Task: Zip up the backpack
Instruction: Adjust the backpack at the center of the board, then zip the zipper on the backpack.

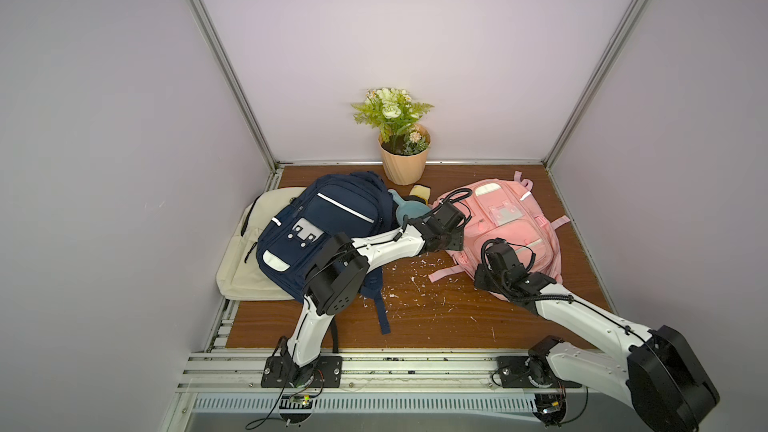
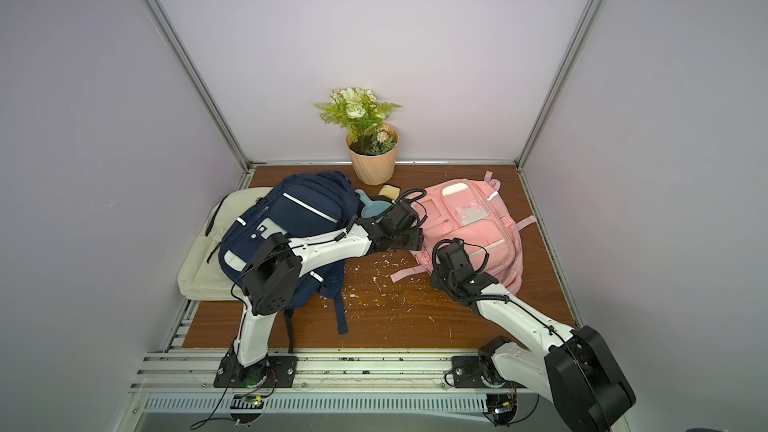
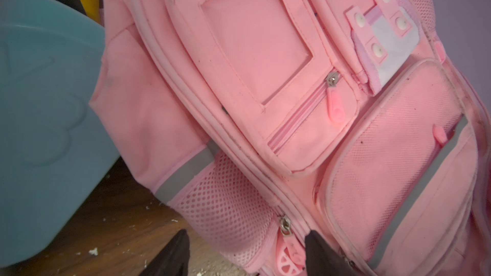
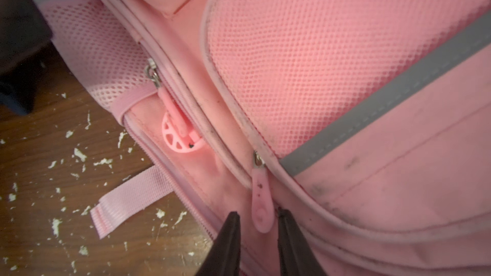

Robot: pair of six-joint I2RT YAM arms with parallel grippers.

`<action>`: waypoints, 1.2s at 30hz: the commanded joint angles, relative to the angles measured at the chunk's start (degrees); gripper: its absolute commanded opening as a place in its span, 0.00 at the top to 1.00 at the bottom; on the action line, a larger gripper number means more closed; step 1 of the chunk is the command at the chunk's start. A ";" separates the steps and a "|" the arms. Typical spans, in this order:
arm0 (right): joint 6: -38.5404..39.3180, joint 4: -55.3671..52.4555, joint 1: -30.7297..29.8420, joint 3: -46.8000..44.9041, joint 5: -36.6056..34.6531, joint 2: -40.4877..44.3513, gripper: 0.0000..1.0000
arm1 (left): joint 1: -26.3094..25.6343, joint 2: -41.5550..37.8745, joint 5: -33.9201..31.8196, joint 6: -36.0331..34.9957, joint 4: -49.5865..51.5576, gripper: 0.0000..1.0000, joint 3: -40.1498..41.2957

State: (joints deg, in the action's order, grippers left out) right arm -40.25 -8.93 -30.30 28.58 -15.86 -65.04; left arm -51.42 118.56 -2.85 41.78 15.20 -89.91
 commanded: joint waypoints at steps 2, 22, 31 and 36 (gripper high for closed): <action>1.38 0.87 0.25 2.03 -5.14 -4.19 0.71 | -0.70 -1.28 -0.40 0.41 -0.85 0.29 0.84; 2.43 -1.54 0.59 6.34 -6.15 -3.52 0.68 | -0.79 -1.67 0.39 -0.03 -1.67 0.29 1.14; 2.85 -0.11 1.99 7.54 -5.84 -10.02 0.71 | -0.84 -1.93 0.23 -0.16 -1.32 0.29 1.23; 2.50 1.76 2.01 5.14 -4.41 -10.18 0.76 | -0.74 -2.22 -0.02 -0.29 -1.31 0.29 1.49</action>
State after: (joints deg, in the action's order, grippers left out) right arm -37.71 -7.92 -28.80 34.79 -20.53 -75.09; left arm -51.53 118.56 -2.57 41.71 13.91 -88.66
